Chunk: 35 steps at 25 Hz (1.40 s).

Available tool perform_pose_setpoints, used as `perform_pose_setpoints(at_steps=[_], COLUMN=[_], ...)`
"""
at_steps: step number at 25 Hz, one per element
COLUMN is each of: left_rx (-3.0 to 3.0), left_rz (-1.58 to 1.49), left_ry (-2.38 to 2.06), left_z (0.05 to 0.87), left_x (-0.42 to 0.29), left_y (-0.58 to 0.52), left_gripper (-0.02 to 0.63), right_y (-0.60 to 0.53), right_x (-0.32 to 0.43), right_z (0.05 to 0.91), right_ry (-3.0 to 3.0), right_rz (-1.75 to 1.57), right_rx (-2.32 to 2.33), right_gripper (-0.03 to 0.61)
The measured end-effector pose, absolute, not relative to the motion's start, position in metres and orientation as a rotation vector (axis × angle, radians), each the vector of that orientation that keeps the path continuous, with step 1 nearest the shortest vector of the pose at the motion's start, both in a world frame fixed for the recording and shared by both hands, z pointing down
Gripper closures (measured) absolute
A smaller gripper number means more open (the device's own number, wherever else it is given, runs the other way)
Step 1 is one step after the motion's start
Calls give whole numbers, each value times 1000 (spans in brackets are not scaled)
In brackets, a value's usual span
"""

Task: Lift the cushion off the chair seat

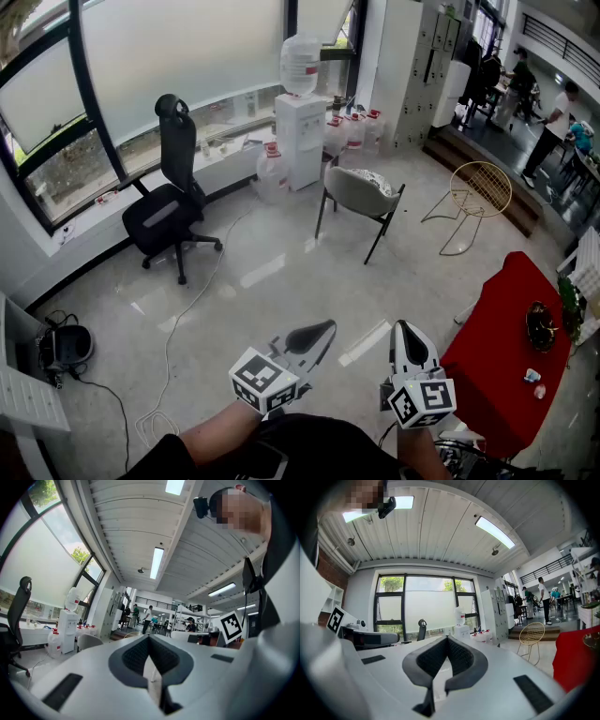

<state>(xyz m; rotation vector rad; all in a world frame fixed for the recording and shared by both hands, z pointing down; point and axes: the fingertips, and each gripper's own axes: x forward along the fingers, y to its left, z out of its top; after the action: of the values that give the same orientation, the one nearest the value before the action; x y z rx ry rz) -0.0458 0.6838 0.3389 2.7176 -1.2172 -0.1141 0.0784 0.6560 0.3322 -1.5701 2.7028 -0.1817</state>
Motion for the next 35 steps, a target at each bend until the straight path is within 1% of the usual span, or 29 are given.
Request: perform_pose_setpoints(at_steps=[11,19,29,35], left_rx=[2717,2652,2660,2671], left_rz=[-143,-165,-177,-192], left_ry=[-1199,-1229,-1152,-1138], left_z=[338,352,360,362], left_x=[-61,-95,-141,-143], left_y=[673,671,667,641], left_gripper=[614,614,614,614], right_y=[648,647,645,620], right_x=[66,51,0,-5], right_z=[326,329,342,346], right_ry=[2687,2709,2728,2756], right_rz=[-160,-154,-162,-139], right_rx=[-1582,-1583,-1612,-1615], right_gripper=[571,571,571,571])
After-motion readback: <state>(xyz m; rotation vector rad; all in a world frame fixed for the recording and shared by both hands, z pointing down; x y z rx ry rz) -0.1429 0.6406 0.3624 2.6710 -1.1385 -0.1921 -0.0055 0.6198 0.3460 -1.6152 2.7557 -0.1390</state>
